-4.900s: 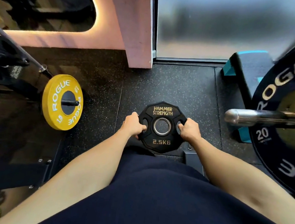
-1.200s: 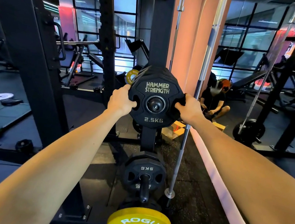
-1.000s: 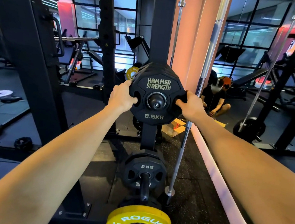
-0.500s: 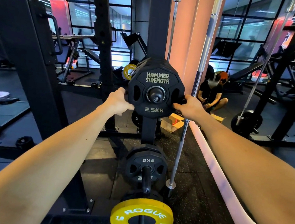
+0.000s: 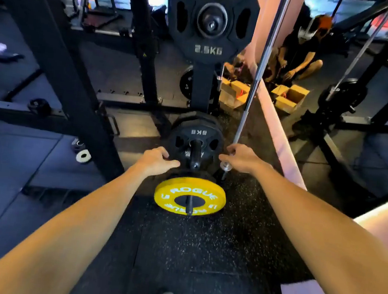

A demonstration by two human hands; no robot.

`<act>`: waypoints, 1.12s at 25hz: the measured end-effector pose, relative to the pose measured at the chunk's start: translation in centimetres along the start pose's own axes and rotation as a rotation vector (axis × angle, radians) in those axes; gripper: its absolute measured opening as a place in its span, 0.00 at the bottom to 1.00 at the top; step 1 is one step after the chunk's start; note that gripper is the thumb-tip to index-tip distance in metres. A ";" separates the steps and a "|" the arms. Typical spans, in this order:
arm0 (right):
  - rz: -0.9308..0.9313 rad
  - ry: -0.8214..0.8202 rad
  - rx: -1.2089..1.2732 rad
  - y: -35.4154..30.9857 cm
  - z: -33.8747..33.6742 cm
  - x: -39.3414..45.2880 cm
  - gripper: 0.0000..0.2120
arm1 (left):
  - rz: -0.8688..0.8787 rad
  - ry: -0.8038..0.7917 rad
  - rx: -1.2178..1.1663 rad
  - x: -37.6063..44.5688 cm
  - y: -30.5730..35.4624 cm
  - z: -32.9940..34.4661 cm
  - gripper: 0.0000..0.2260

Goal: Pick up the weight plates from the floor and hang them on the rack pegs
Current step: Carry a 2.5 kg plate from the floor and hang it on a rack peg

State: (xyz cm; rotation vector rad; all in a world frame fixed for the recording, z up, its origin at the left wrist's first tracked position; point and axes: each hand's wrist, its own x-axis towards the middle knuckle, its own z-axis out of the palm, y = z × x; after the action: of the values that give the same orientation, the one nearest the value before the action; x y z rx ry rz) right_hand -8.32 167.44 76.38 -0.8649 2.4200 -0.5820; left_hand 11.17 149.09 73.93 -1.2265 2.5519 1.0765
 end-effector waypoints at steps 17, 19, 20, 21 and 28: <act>-0.078 -0.962 -0.497 17.9 24.5 -18.2 0.28 | -0.553 -0.434 -0.016 -24.2 -16.5 27.7 0.21; -0.126 -0.989 -0.562 17.6 24.8 -17.5 0.27 | -0.590 -0.356 -0.051 -25.0 -17.1 27.3 0.19; -0.152 -0.992 -0.586 16.8 25.0 -17.0 0.27 | -0.616 -0.325 -0.075 -25.5 -17.5 27.0 0.19; -0.183 -0.993 -0.603 15.8 25.3 -16.4 0.27 | -0.652 -0.299 -0.102 -26.3 -18.1 26.7 0.19; -0.495 -1.032 -0.694 3.9 29.9 -13.9 0.27 | -0.932 -0.098 -0.351 -33.3 -23.9 25.7 0.11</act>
State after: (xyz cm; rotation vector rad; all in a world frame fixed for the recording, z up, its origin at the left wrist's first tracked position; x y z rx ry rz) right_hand 16.60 172.95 55.16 -1.5582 1.4046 0.5214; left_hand 45.60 176.80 54.41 -2.0452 1.3993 1.2628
